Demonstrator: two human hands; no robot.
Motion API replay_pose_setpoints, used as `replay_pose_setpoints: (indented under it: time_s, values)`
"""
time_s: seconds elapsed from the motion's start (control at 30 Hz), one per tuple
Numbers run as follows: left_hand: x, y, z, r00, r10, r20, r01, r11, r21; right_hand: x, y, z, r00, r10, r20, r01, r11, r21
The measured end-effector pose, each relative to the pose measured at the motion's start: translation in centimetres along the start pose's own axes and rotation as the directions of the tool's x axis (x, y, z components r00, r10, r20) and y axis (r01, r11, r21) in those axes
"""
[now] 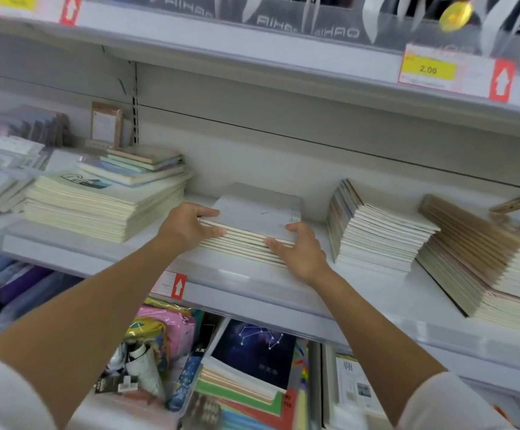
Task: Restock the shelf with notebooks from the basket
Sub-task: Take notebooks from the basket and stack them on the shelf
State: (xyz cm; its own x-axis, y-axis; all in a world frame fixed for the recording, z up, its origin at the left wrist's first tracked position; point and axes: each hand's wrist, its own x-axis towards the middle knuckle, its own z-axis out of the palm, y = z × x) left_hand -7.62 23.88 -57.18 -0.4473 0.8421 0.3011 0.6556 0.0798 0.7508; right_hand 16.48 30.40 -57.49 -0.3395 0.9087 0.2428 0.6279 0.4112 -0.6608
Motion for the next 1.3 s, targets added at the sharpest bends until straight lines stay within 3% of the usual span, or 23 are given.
replay_pose_setpoints:
  time_s: [0.17,0.27,0.33,0.5,0.63,0.83,1.0,1.17,1.3]
  values:
    - [-1.2,2.2,-1.8,0.998,-0.025,0.058,0.014,0.984,0.180,-0.2,-1.8,-1.5,0.997,0.005,0.076,0.020,0.948,-0.319]
    - [-4.2,2.7,-4.0,0.998,-0.041,-0.051,0.051,0.975,0.215,-1.9,-4.0,-0.5,0.962,-0.273,-0.014,0.244,0.883,-0.400]
    - [-7.0,1.9,-5.6,0.993,-0.060,-0.101,0.085,0.963,0.256,-3.9,-5.8,1.0,0.913,-0.408,-0.012,0.374,0.846,-0.379]
    - [-14.4,-2.3,-9.9,0.984,-0.141,-0.109,0.163,0.960,0.228,-9.5,-10.6,5.8,0.845,-0.534,0.004,0.518,0.817,-0.253]
    - [-21.6,-7.7,-12.4,0.958,-0.253,-0.138,0.276,0.942,0.191,-14.4,-14.3,10.6,0.787,-0.596,0.159,0.611,0.789,-0.068]
    - [-31.8,-17.0,-14.5,0.844,-0.508,-0.173,0.532,0.834,0.144,-21.2,-17.3,19.4,0.662,-0.544,0.516,0.614,0.788,0.044]
    - [-38.5,-22.8,-15.5,0.762,-0.624,-0.173,0.646,0.750,0.142,-26.5,-16.7,27.4,0.523,-0.388,0.759,0.517,0.852,0.080]
    - [-44.1,-27.9,-15.6,0.653,-0.733,-0.193,0.758,0.635,0.152,-30.5,-14.5,34.3,0.285,-0.080,0.955,0.561,0.822,-0.098]
    - [-49.4,-31.5,-14.6,0.515,-0.821,-0.245,0.857,0.502,0.121,-34.1,-12.0,38.1,0.197,0.084,0.977,0.640,0.743,-0.193]
